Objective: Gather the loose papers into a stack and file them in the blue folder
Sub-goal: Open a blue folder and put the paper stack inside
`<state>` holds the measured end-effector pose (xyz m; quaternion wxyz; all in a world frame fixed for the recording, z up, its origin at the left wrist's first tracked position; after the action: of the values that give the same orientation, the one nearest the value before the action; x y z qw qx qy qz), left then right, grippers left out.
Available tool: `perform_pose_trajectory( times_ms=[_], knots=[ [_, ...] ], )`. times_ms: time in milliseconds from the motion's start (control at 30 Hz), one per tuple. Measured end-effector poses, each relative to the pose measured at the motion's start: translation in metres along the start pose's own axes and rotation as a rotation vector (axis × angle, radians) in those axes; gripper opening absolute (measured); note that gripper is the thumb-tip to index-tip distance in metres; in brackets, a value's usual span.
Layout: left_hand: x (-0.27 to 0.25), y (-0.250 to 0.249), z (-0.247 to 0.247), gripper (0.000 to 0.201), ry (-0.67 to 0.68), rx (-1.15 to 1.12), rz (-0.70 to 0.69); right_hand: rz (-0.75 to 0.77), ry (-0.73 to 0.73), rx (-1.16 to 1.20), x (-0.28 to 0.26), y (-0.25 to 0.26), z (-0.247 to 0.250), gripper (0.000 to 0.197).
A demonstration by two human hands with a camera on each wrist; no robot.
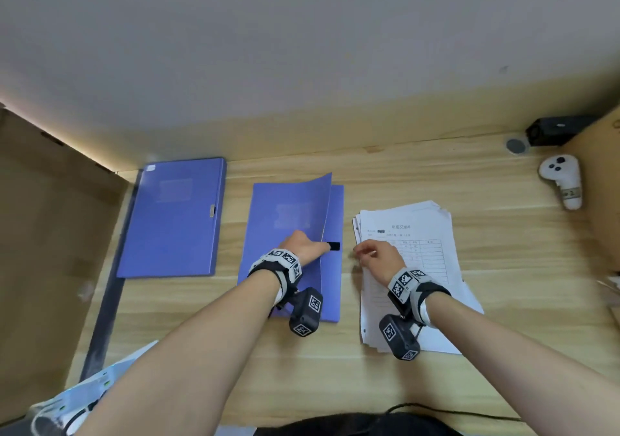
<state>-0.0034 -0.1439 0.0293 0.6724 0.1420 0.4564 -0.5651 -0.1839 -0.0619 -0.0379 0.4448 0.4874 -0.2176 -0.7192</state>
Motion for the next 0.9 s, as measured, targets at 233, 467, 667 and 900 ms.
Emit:
perform_pose_trajectory(
  times_ms=[233,467,667,900],
  knots=[
    [-0.045,0.016,0.082,0.028,0.178,-0.240,-0.006,0.189,0.244,-0.489,-0.013,0.057,-0.015,0.051],
    [-0.081,0.055,0.149,0.018,-0.040,-0.251,-0.022,0.148,0.331,-0.833,-0.005,0.069,-0.053,0.059],
    [-0.074,0.101,0.169,0.025,-0.337,0.065,0.038,0.095,0.260,-0.845,-0.002,0.076,-0.075,0.075],
    [-0.049,0.137,0.156,0.111,-0.700,0.584,-0.058,0.058,0.242,-0.879,-0.003,0.072,-0.079,0.080]
  ],
)
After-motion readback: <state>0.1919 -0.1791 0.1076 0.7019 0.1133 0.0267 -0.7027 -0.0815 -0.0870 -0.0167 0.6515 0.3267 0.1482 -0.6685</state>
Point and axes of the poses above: each hand's wrist, its own x-axis towards the middle knuckle, its own z-axis out of the back of the hand, y = z × x, the point moved 1 cm from there along x, towards the middle knuckle, and after that the axes turned 2 degrees about y, right-handed, at the moved point
